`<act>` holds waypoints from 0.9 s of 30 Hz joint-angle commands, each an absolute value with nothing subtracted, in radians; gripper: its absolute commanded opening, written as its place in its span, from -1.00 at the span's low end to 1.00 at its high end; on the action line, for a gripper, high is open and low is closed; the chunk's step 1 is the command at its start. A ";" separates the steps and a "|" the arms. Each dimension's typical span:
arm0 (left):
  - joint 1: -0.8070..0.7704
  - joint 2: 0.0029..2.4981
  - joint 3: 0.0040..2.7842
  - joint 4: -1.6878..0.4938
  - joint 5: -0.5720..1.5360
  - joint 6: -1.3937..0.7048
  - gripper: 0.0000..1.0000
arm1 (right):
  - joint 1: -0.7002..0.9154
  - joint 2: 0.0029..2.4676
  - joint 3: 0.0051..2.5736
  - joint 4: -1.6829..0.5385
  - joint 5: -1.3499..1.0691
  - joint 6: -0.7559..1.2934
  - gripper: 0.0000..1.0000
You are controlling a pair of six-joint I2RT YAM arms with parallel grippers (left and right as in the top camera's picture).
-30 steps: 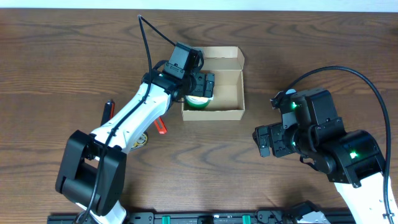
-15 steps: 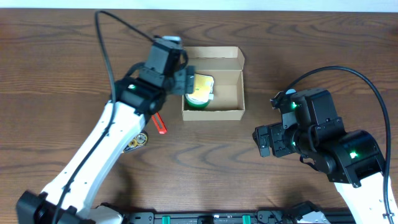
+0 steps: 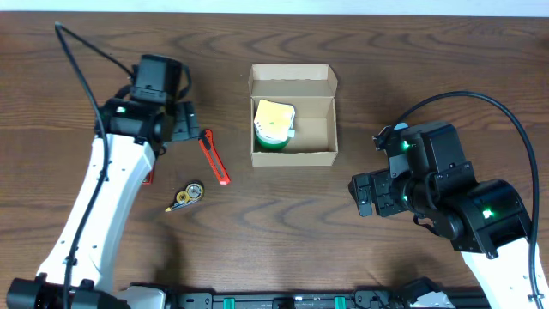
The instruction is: Pack container
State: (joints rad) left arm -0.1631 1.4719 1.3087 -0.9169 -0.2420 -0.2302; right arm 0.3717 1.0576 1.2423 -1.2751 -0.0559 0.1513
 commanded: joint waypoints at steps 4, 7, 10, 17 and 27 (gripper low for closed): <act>-0.071 1.462 1.184 -0.873 -0.190 -0.125 0.90 | 0.378 1.057 1.244 -1.276 -0.060 0.141 0.98; -0.034 1.463 1.120 -0.819 -0.181 -0.091 0.91 | 0.378 1.057 1.244 -1.276 -0.060 0.141 0.98; 0.001 1.464 1.065 -0.765 -0.112 -0.073 0.90 | 0.379 1.057 1.244 -1.276 -0.060 0.141 0.98; 0.035 1.475 0.953 -0.645 -0.084 -0.029 0.91 | 0.379 1.057 1.244 -1.276 -0.060 0.141 0.99; 0.044 1.613 0.922 -0.531 -0.085 -0.029 0.96 | 0.378 1.057 1.244 -1.276 -0.060 0.141 0.98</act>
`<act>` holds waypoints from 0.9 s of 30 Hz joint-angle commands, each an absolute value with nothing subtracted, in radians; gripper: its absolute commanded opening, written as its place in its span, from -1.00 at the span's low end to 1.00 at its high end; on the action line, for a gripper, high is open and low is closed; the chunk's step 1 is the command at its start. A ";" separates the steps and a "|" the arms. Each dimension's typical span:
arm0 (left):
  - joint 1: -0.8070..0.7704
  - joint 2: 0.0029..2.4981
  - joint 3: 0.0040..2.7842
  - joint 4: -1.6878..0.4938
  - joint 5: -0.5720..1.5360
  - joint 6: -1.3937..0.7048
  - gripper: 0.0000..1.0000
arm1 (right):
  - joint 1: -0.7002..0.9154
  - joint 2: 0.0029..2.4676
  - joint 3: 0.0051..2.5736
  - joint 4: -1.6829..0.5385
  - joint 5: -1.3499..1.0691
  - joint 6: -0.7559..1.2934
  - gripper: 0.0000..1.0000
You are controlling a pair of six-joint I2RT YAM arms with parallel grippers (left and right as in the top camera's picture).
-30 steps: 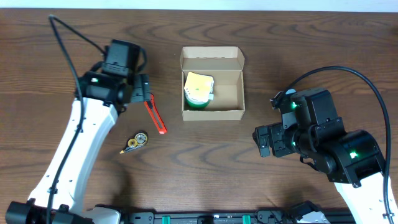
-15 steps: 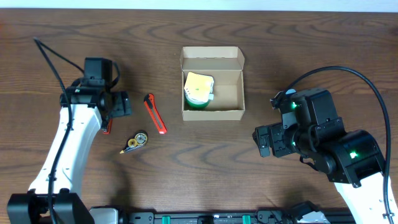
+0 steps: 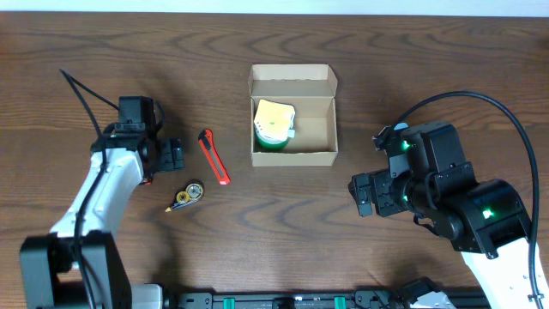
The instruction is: Pack container
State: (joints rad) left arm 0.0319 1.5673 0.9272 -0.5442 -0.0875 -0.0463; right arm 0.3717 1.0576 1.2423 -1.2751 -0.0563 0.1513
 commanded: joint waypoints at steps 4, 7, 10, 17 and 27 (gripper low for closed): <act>0.064 1.670 0.922 -0.509 -0.084 -0.029 0.98 | 0.378 1.057 1.244 -1.276 -0.060 0.141 0.98; 0.074 1.688 0.922 -0.500 -0.084 -0.029 0.99 | 0.379 1.057 1.244 -1.276 -0.060 0.141 0.99; 0.080 1.699 0.922 -0.490 -0.084 -0.029 1.00 | 0.379 1.057 1.244 -1.276 -0.060 0.141 0.99; 0.088 1.753 0.922 -0.471 -0.047 -0.022 0.76 | 0.378 1.057 1.244 -1.276 -0.060 0.141 0.98; 0.088 1.763 0.922 -0.458 -0.043 -0.022 0.03 | 0.379 1.057 1.244 -1.276 -0.060 0.141 0.98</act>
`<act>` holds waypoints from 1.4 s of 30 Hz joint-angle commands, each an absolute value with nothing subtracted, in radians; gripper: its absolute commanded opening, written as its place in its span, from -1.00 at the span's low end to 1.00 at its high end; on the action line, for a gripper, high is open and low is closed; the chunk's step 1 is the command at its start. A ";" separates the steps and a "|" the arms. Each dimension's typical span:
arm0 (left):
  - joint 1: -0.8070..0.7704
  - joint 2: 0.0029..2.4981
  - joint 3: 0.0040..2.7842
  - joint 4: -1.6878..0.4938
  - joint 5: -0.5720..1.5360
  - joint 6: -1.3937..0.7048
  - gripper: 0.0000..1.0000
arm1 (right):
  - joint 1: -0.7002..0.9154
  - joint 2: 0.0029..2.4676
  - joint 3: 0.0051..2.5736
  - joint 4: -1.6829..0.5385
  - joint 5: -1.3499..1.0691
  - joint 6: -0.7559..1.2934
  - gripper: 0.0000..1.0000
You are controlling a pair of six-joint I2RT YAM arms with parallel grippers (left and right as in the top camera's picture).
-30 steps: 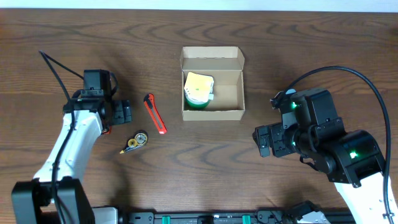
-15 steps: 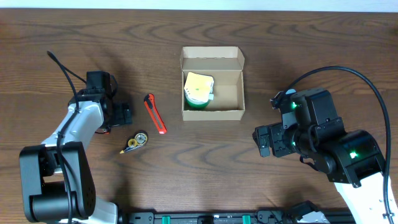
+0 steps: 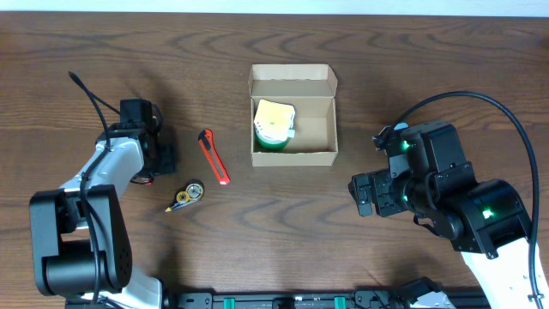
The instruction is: Pack container
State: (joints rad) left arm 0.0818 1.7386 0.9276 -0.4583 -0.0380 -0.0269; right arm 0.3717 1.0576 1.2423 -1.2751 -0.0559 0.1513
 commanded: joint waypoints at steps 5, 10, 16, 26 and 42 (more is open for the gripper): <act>0.088 1.763 0.922 -0.443 -0.043 -0.022 -0.22 | 0.378 1.057 1.244 -1.276 -0.060 0.141 0.98; 0.088 1.763 0.922 -0.433 -0.043 -0.022 -0.40 | 0.378 1.057 1.244 -1.276 -0.060 0.141 0.98; 0.088 1.763 0.924 -0.429 -0.043 -0.022 -0.65 | 0.379 1.057 1.244 -1.276 -0.060 0.141 0.98; 0.084 1.742 1.031 -0.479 0.039 -0.023 -0.89 | 0.378 1.057 1.244 -1.276 -0.060 0.141 0.99; -0.187 1.654 1.457 -0.601 0.334 -0.245 -0.89 | 0.378 1.057 1.244 -1.276 -0.060 0.141 0.98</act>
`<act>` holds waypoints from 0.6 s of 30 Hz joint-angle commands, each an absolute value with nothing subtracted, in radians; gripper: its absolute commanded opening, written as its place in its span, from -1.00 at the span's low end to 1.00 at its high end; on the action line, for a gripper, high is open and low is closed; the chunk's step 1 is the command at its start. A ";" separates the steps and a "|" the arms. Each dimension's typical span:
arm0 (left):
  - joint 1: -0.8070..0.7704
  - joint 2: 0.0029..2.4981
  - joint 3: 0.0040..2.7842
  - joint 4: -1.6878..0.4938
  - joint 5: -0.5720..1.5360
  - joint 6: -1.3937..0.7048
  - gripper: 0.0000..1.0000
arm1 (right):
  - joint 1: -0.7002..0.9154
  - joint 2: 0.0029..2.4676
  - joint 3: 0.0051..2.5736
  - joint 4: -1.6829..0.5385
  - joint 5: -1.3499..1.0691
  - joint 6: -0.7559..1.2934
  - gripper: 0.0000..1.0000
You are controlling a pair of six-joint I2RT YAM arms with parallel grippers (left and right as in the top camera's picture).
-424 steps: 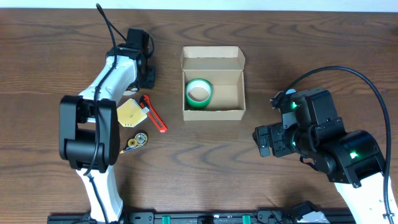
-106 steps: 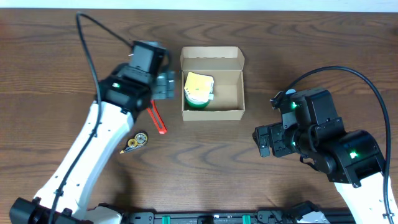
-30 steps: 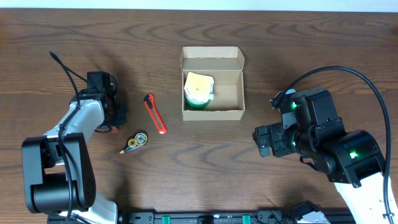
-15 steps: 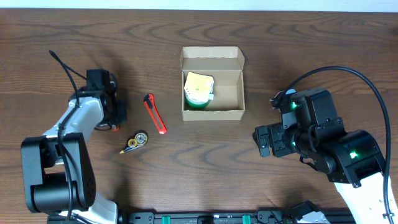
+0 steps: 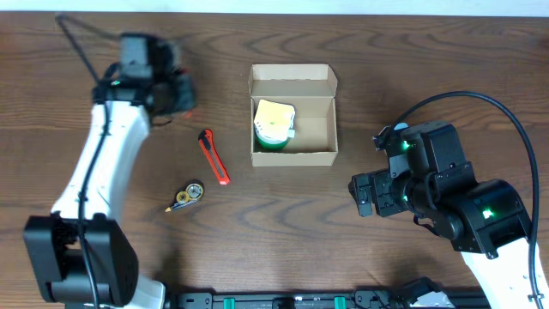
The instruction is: Pack container
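An open cardboard box (image 5: 292,116) stands at the table's middle back, with a green tub with a yellow lid (image 5: 274,125) in its left half. A red utility knife (image 5: 214,157) lies left of the box, and a yellow-black tape measure (image 5: 186,196) lies below it. My left gripper (image 5: 177,91) is raised at the back left, blurred by motion; what its fingers hold is hidden. My right gripper (image 5: 360,196) hangs low at the right, away from the box, with nothing seen in it.
The box's rear flap (image 5: 292,74) stands open toward the back. My left arm's white link (image 5: 90,176) slants across the left side of the table. The right arm's bulky black body (image 5: 455,202) fills the front right corner.
My left gripper was low on a small red object at the left, beside the tape measure. It is now raised at the back left, and the red object no longer lies there.
My left gripper first hovered left of the red knife, above a small red object. It then stood lower and further left, then down on that object. Now it is up and the object is off the table. The right arm has not moved.
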State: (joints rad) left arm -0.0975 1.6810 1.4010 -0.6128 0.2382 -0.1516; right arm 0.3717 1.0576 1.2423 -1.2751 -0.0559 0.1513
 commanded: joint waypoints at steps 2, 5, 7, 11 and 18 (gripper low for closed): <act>-0.270 1.654 1.464 -0.547 0.333 -0.302 -0.89 | 0.378 1.057 1.244 -1.276 -0.060 0.141 0.99; -0.371 1.663 1.463 -0.467 0.333 -0.362 -0.89 | 0.379 1.057 1.244 -1.276 -0.060 0.141 0.98; -0.435 1.676 1.463 -0.409 0.327 -0.396 -0.89 | 0.378 1.057 1.244 -1.276 -0.060 0.141 0.98; -0.516 1.709 1.463 -0.345 0.318 -0.480 -0.89 | 0.378 1.057 1.244 -1.276 -0.060 0.141 0.98; -0.619 1.783 1.461 -0.339 0.307 -0.580 -0.89 | 0.378 1.057 1.244 -1.276 -0.060 0.141 0.98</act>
State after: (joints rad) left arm -0.5926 1.7523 1.4490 -0.3412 0.3138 -0.5064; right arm 0.3717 1.0576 1.2423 -1.2751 -0.0563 0.1513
